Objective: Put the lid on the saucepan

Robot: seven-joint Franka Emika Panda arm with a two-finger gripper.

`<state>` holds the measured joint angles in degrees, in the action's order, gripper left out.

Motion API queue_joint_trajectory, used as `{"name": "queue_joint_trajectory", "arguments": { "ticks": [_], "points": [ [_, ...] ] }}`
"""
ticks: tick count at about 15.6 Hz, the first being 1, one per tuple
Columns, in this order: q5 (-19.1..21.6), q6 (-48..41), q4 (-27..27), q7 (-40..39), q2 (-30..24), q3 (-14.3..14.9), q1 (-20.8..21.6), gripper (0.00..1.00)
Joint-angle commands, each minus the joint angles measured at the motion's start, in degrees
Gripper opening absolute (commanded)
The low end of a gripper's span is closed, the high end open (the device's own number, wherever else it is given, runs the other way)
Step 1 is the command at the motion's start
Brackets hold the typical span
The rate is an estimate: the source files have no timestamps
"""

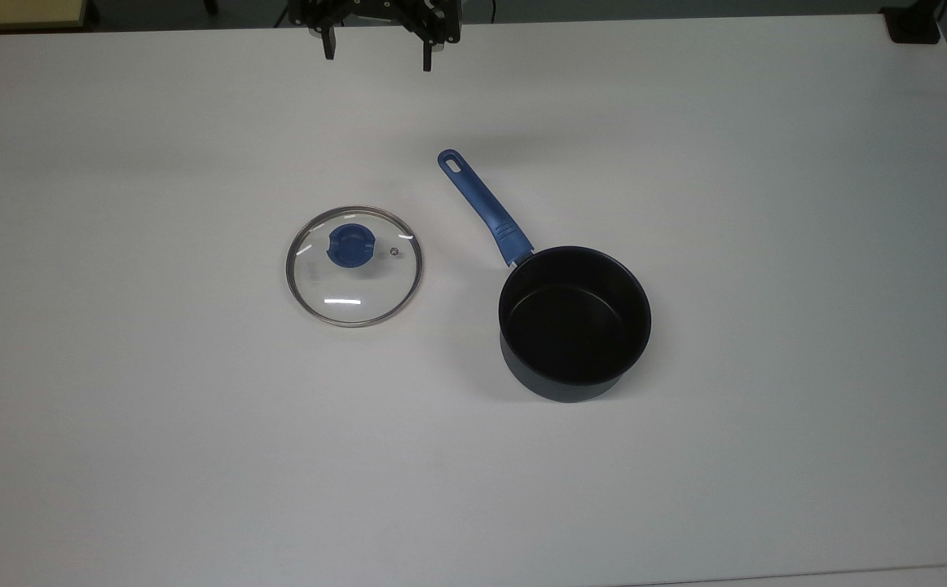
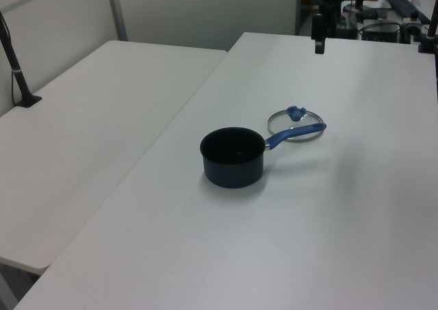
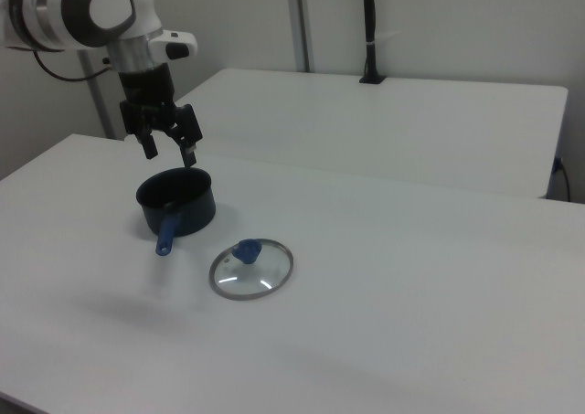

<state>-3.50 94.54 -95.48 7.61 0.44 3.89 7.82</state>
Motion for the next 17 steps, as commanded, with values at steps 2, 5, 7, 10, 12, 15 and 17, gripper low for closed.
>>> {"name": "queue_joint_trajectory", "arguments": {
  "ticks": [2, 5, 7, 10, 12, 15, 17],
  "points": [
    [0.5, 0.3, 0.4, -0.9, -0.1, 0.9, 0.7, 1.00],
    [0.5, 0.1, 0.4, -0.9, -0.2, 0.9, 0.7, 1.00],
    [0.5, -0.1, 0.4, -0.7, -0.2, 0.9, 0.7, 1.00],
    [0.5, 0.1, 0.4, -0.6, -0.2, 0.9, 0.6, 1.00],
    [0.5, 0.2, 0.4, -0.7, -0.3, 0.9, 0.1, 1.00],
    [0.5, 0.2, 0.4, -1.1, -0.4, 0.9, -0.3, 1.00],
    [0.5, 0.3, 0.5, -1.2, -0.4, 0.9, -1.1, 1.00]
  ]
}}
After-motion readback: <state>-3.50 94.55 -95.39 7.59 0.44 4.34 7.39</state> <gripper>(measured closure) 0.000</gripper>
